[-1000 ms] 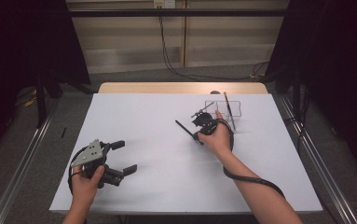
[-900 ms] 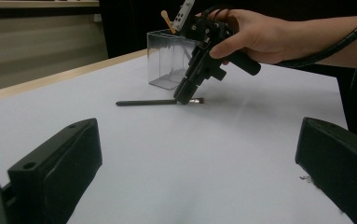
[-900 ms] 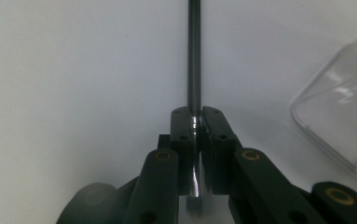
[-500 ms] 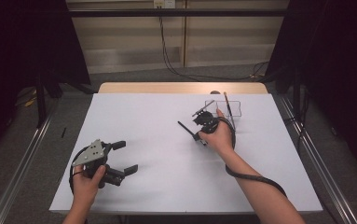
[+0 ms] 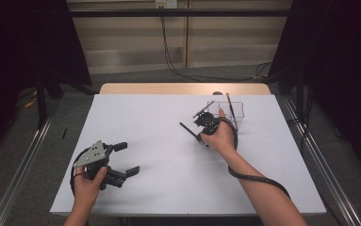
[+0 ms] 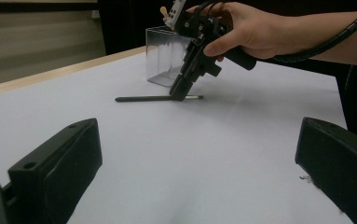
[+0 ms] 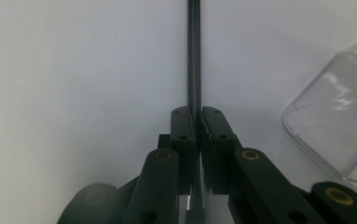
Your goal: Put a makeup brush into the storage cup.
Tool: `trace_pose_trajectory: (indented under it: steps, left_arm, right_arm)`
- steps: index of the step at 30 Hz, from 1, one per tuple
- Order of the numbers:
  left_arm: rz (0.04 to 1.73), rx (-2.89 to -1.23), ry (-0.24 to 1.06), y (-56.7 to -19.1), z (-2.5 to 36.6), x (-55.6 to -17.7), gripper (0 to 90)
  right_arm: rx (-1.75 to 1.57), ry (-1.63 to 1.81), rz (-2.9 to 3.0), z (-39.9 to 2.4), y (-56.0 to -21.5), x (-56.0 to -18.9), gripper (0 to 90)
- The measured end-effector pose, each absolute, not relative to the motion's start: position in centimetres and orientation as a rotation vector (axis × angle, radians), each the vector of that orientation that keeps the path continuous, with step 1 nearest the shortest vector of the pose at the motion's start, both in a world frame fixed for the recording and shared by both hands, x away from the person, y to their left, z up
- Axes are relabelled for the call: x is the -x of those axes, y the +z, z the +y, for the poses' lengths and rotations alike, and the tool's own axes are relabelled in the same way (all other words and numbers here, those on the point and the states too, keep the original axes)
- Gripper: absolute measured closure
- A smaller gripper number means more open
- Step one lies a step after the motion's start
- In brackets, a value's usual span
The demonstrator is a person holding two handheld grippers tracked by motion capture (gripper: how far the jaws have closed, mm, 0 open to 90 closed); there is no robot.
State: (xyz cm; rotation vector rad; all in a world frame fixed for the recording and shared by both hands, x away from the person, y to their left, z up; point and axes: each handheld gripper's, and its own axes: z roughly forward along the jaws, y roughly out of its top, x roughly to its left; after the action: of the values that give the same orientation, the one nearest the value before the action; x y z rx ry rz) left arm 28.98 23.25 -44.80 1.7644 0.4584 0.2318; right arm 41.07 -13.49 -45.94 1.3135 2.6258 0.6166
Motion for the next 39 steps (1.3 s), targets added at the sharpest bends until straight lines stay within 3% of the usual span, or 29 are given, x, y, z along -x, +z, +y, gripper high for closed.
trace_pose_trajectory:
  steps: [13,29,35,39]
  left_arm:
    - [0.463,-1.763,0.215,-44.8,23.0,-29.0,0.4]
    - [0.464,-1.772,0.206,-45.1,22.9,-29.2,0.4]
    - [0.460,-1.776,0.208,-45.0,22.7,-29.2,0.4]
    - [0.458,-1.778,0.206,-45.0,22.6,-29.3,0.4]
  right_arm:
    - [-1.161,0.688,2.738,-14.8,-44.5,-39.5,84.9]
    - [-1.187,0.614,2.781,-15.8,-45.6,-39.6,84.2]
    - [-1.177,0.575,2.791,-15.9,-45.5,-39.3,77.0]
    - [-1.148,0.541,2.803,-15.8,-45.5,-39.3,78.1]
